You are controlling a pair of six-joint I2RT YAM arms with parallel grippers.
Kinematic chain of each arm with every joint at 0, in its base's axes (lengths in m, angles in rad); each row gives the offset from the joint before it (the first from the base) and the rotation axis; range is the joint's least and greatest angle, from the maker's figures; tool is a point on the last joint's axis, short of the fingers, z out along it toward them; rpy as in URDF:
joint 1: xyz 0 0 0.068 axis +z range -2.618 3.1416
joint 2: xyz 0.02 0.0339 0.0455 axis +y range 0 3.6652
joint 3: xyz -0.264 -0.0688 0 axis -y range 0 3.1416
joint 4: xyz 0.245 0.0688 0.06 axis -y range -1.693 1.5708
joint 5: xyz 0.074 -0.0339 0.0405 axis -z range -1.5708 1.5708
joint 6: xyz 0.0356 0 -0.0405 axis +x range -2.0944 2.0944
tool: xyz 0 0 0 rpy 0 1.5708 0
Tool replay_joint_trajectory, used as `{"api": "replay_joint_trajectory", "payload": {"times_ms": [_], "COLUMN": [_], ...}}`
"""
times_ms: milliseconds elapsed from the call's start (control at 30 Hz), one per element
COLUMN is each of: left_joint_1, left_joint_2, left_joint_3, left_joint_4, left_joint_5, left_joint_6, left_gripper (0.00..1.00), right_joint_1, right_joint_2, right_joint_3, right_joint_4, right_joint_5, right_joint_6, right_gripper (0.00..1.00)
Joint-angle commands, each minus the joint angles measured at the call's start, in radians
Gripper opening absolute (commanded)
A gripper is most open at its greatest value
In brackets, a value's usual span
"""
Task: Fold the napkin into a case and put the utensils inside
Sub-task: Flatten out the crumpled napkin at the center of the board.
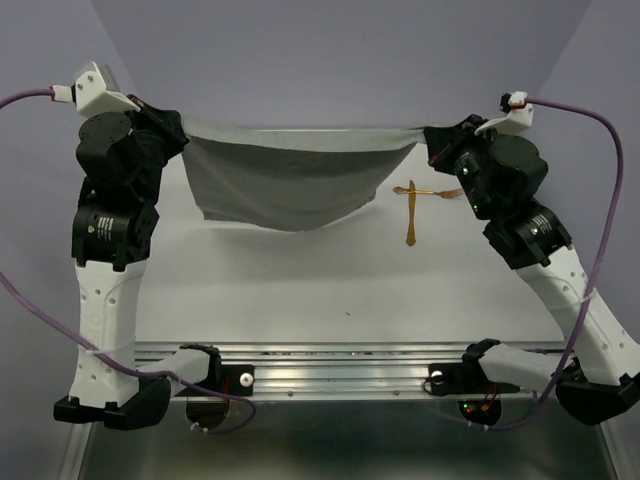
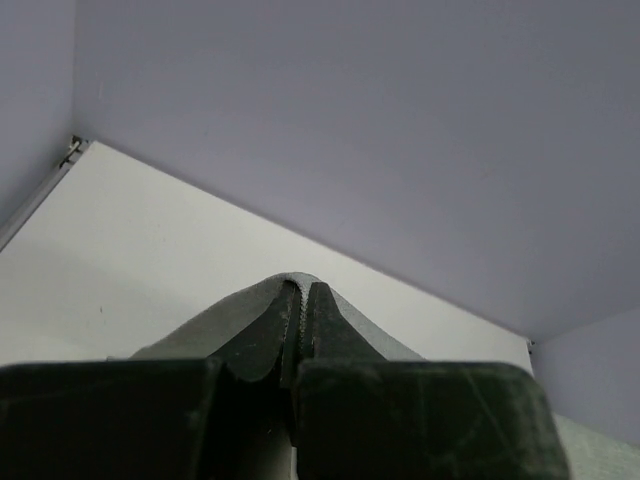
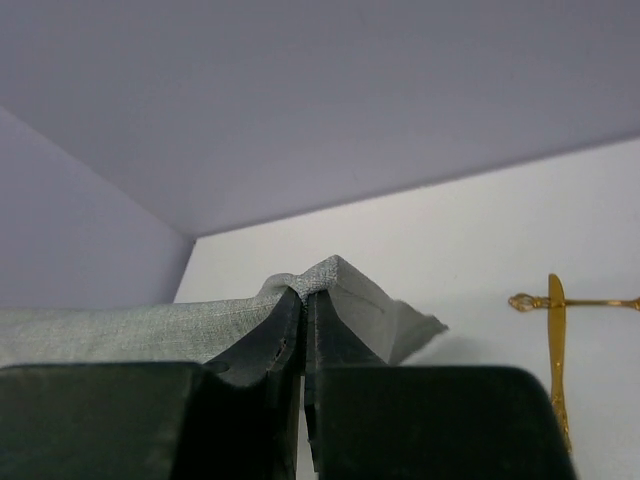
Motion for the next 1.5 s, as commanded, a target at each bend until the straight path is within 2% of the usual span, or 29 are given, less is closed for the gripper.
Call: {"api": "replay_joint_trajectory", "payload": {"times_ms": [0, 100, 333, 467, 567, 733, 1033, 1100, 1333, 1467], "left_joint_1": [0.006, 0.006, 0.006, 0.006, 0.006, 0.006, 0.014, 0.018, 0.037, 0.047], "left_joint_2": [-0.034, -0.046, -0.100, -0.097, -0.079, -0.005, 0.199, 0.257, 0.496, 0.613], "left_joint_3": [0.164, 0.243, 0.323, 0.344, 0.305, 0.141, -0.122, -0.131, -0.127, -0.050], "left_joint_4": [-0.035, -0.065, -0.080, -0.092, -0.091, -0.075, 0.055, 0.060, 0.113, 0.071], "left_joint_5": [-0.002, 0.004, 0.001, -0.027, -0.074, -0.099, -0.131, -0.118, -0.068, -0.021], "left_joint_6": [0.095, 0.109, 0.132, 0.140, 0.143, 0.157, 0.152, 0.152, 0.157, 0.140], "left_gripper": [0.00, 0.00, 0.00, 0.00, 0.00, 0.00, 0.00, 0.00, 0.00, 0.00], "right_joint_1": [0.002, 0.002, 0.002, 0.002, 0.002, 0.002, -0.007, -0.022, -0.139, -0.165], "right_joint_2": [-0.066, -0.101, -0.169, -0.166, -0.120, -0.043, 0.246, 0.305, 0.545, 0.720], "right_joint_3": [0.110, 0.157, 0.199, 0.185, 0.165, 0.096, 0.039, 0.050, 0.096, 0.172], "right_joint_4": [0.060, 0.038, 0.048, 0.066, 0.063, 0.091, 0.140, 0.146, 0.216, 0.232], "right_joint_5": [-0.016, -0.042, -0.105, -0.053, 0.030, 0.115, 0.201, 0.201, 0.058, 0.036], "right_joint_6": [-0.039, -0.022, 0.035, 0.015, -0.025, -0.079, -0.185, -0.200, -0.226, -0.268], "right_gripper": [0.01, 0.01, 0.01, 0.01, 0.01, 0.01, 0.01, 0.01, 0.01, 0.01]}}
